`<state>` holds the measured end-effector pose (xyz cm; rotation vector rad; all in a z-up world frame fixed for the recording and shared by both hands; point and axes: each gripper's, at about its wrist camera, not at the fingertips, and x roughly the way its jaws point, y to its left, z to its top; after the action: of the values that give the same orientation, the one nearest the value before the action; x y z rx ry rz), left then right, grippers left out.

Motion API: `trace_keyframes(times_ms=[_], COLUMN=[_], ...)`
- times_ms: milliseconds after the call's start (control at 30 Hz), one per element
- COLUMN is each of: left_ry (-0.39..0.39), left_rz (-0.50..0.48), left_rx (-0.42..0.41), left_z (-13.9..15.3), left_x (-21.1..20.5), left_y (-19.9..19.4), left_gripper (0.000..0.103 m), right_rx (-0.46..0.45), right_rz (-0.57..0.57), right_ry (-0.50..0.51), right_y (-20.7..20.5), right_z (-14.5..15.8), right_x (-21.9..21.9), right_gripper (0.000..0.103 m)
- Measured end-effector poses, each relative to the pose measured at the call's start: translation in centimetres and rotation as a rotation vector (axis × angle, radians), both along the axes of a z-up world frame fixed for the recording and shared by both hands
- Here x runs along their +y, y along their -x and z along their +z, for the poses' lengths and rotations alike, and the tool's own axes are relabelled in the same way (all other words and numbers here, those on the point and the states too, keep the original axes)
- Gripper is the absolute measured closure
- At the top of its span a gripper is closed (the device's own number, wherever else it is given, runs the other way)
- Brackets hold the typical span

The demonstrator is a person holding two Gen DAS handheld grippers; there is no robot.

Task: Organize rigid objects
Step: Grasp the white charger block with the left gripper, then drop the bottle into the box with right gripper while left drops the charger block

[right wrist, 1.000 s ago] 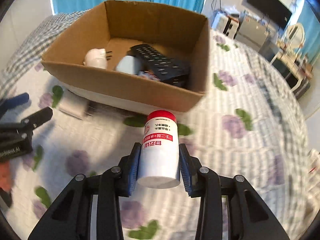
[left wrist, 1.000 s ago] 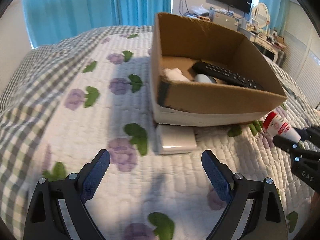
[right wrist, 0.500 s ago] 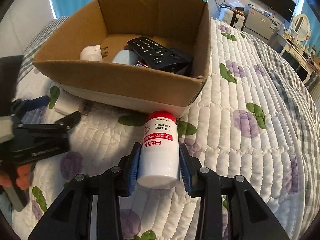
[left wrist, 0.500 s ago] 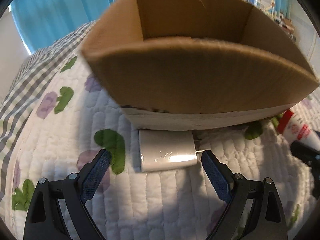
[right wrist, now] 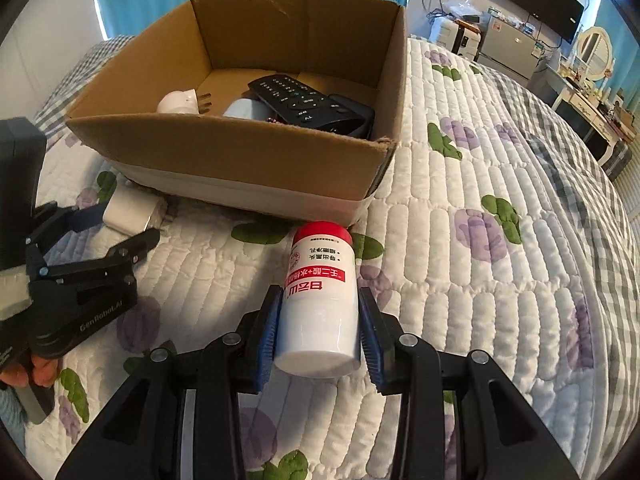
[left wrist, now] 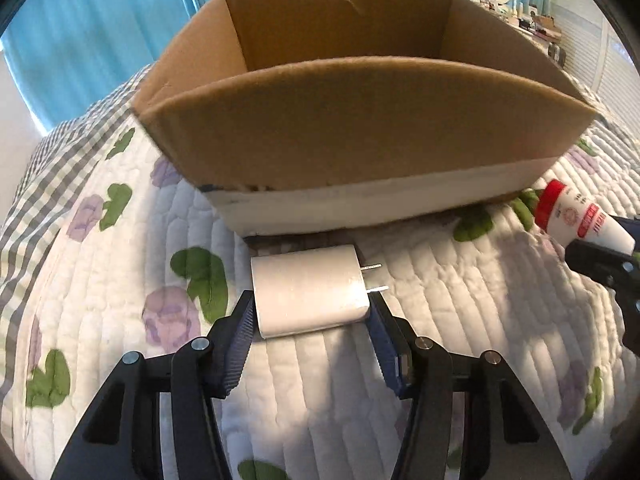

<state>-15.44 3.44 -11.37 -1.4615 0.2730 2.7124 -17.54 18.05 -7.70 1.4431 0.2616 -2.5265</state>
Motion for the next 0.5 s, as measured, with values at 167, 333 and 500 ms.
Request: trace_keyframes(times_ms=[167,333,500], left_ry=[-0.066,-0.098,-0.114], left_rz=[0.03,0.035,0.028], left_rx=[-0.021,-0.01,0.056], left_z=[1.3,3.6,7.6], left_x=[-0.6,-0.8,-0.3], left_y=[-2.8,-5.4,-5.9], left_gripper=[0.047,0.047,0.047], right_rx=[0.033,0.067,0.096], right_rz=[0.01,0.011,0.029], right_ry=[0.002,0.008,0.001], right_y=[-0.8,-1.6,-2.3], right_z=[1.3,3.2,5.2], right_x=[0.2,0.4,0.0], right_gripper=[0.067,0.067,0.067])
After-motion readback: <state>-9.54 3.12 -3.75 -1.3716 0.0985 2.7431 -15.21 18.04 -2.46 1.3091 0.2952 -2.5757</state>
